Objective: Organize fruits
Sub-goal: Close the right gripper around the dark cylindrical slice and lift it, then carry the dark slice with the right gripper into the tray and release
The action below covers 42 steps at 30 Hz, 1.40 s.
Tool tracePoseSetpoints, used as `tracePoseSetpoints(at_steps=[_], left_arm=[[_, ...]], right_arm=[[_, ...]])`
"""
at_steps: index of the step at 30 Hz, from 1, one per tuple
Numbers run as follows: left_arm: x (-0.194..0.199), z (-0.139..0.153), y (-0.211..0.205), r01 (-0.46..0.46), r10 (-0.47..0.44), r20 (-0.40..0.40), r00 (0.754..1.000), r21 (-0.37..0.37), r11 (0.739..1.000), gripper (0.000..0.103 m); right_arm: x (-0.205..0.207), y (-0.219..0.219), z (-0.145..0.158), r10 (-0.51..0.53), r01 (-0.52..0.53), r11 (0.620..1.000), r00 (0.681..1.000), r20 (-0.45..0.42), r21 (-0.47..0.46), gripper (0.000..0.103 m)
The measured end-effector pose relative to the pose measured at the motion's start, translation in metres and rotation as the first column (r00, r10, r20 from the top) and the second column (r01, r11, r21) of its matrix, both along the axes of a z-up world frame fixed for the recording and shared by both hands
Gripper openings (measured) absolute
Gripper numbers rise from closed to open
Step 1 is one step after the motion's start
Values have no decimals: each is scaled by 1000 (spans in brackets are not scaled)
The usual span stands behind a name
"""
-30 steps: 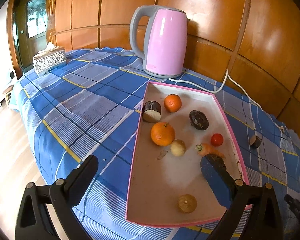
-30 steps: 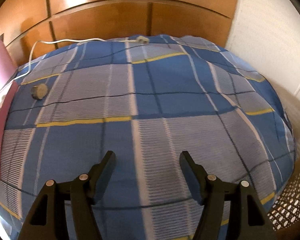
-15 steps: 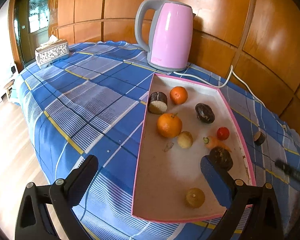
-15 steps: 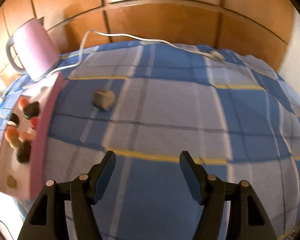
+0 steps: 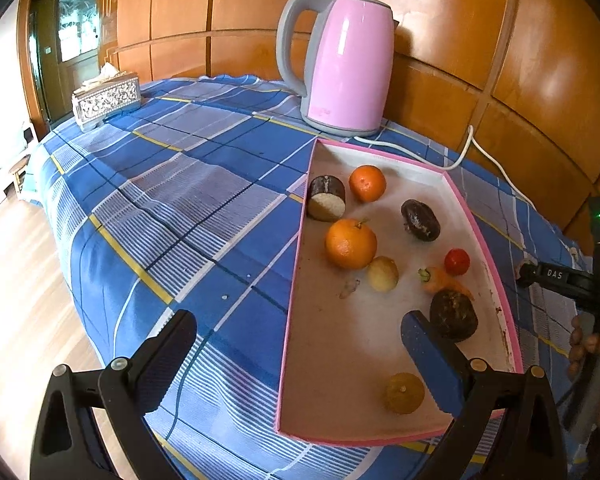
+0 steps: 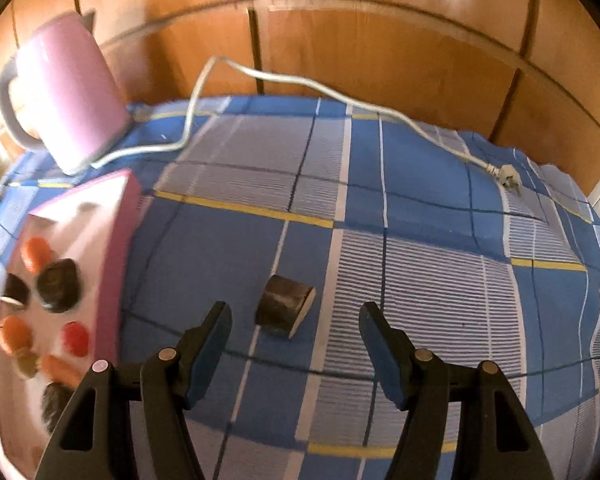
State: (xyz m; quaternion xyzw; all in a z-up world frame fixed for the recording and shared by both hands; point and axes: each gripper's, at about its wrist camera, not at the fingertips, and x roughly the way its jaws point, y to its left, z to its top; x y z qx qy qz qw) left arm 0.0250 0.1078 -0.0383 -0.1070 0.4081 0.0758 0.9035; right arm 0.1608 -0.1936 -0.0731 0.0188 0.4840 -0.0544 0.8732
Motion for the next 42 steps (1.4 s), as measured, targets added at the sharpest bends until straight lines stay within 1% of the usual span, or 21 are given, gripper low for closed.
tracePoseSetpoints(at_steps=[1,3,6,9,16,28,34,37,42], left_arm=[[0,0,0,-1,1,0,1000,-1,1000,103],[0,0,0,-2,2,0,1000,-3,1000,103],[-1,0,-1,0,0,2,1000,-3,1000,103],[-1,1,-2,1,-1,0,1000,-7,1000,103],[-3,3,-7,17,-17,0,1000,-10,1000,103],[-8,11,-12,31,-31,19,999,-8,999,103],[-11,14,-12,32,-32,27,999,-12,999,103],[-12,14,-12,31,-31,28,999,-17,999,103],[-12,15,-10,26,-25,28,999,-25,999,103]], right_arm=[[3,-1,-4,1,-1,1000,1000,-14,2,37],[3,-4,-6,7,-7,1000,1000,-15,21,24],[-5,-7,-4,19,-19,1000,1000,-2,-3,24],[-14,-11,-2,28,-28,1000,1000,8,-6,24],[-41,-24,5,30,-31,999,999,22,23,23],[-86,-30,13,63,-65,996,997,35,61,23],[-101,-19,24,109,-114,989,992,57,90,23],[-107,-9,31,154,-161,981,986,69,112,23],[-114,13,37,233,-241,964,969,82,109,23]])
